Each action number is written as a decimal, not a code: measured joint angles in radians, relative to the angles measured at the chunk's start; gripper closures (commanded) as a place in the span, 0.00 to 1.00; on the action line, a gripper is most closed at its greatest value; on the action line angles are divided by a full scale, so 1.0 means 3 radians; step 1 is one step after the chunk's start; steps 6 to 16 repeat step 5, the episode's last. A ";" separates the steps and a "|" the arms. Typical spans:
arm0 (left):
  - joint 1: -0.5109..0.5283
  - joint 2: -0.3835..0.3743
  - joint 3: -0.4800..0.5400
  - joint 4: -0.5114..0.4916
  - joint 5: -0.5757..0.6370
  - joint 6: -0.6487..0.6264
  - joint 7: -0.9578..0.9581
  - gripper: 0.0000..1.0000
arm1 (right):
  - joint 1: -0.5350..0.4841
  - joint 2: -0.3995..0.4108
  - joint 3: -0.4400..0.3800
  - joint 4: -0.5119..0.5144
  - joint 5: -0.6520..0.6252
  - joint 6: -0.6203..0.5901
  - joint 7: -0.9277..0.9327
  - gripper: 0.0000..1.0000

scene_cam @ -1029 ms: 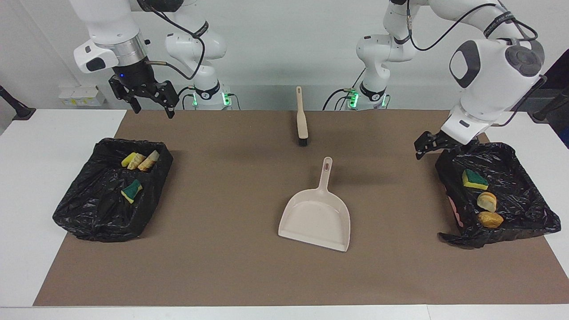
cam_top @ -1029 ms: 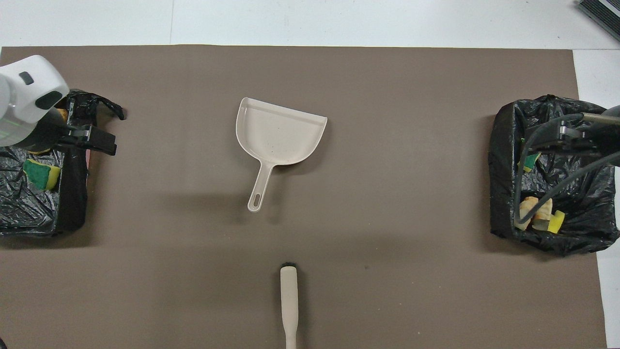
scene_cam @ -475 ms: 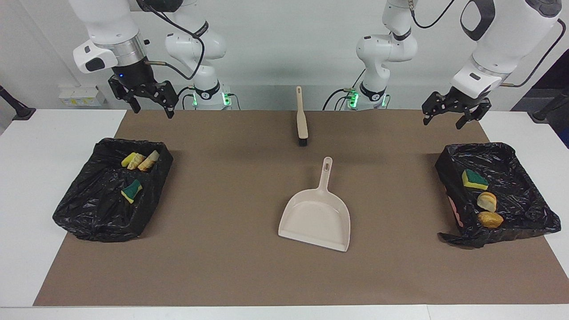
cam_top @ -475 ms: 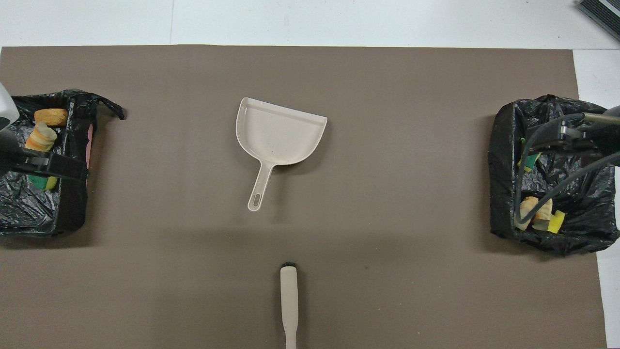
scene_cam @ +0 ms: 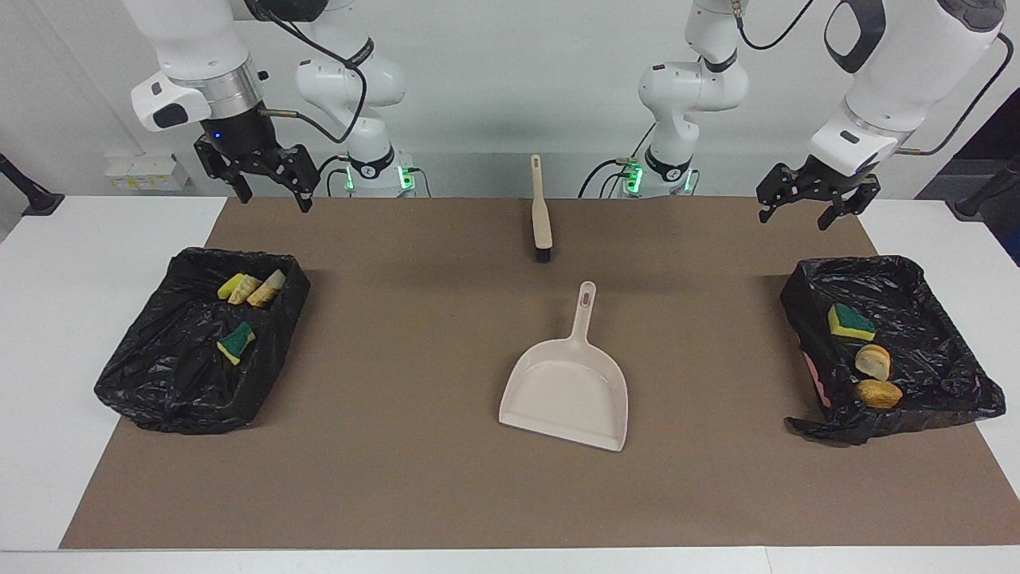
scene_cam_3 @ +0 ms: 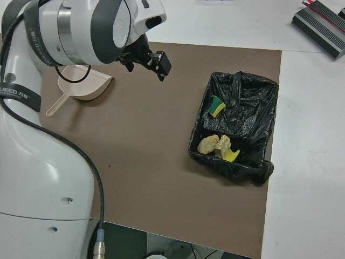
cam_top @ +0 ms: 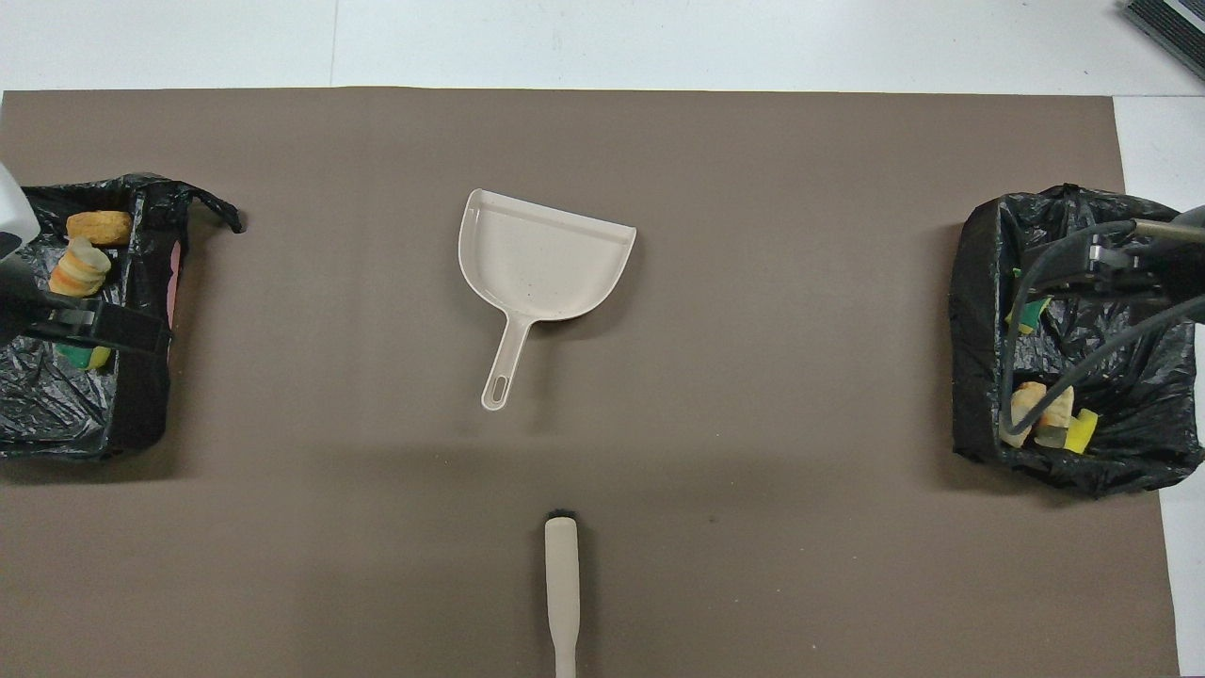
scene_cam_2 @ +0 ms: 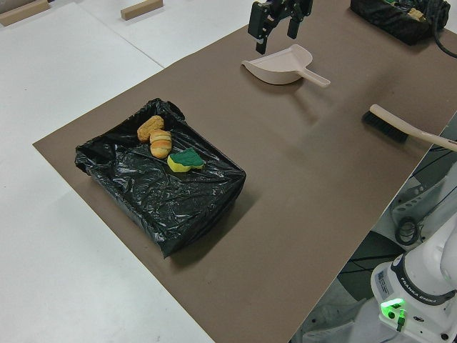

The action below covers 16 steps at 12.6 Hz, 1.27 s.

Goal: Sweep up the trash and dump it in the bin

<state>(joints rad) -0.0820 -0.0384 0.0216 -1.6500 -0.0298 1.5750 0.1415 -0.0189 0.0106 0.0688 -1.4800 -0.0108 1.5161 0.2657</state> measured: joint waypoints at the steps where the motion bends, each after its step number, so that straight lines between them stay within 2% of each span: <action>1: 0.0000 0.0000 0.0000 0.0000 0.0001 0.0000 0.0014 0.00 | 0.0000 0.0000 0.0000 0.0000 0.0000 0.0000 0.0000 0.00; 16: 0.0000 0.0000 0.0001 0.0000 0.0002 0.0000 0.0030 0.00 | 0.0000 0.0000 0.0000 0.0000 0.0000 0.0000 0.0000 0.00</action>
